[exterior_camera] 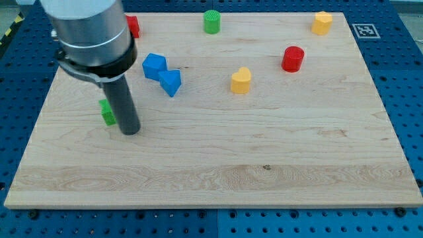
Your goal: Move the green star towards the left center
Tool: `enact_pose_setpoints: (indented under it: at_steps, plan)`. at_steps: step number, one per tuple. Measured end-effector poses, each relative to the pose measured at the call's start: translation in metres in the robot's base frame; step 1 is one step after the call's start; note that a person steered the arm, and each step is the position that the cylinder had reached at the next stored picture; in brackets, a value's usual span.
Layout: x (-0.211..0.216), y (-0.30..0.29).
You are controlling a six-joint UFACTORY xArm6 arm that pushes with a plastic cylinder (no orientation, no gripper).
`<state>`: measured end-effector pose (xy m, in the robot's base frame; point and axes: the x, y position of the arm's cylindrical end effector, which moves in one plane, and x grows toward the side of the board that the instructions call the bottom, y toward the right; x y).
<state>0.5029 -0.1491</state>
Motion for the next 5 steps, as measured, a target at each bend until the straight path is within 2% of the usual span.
enact_pose_setpoints:
  at_steps: [1, 2, 3, 5]
  plan:
    - [-0.028, -0.034]
    - [-0.036, -0.034]
    - [-0.030, 0.000]
    - [-0.030, 0.005]
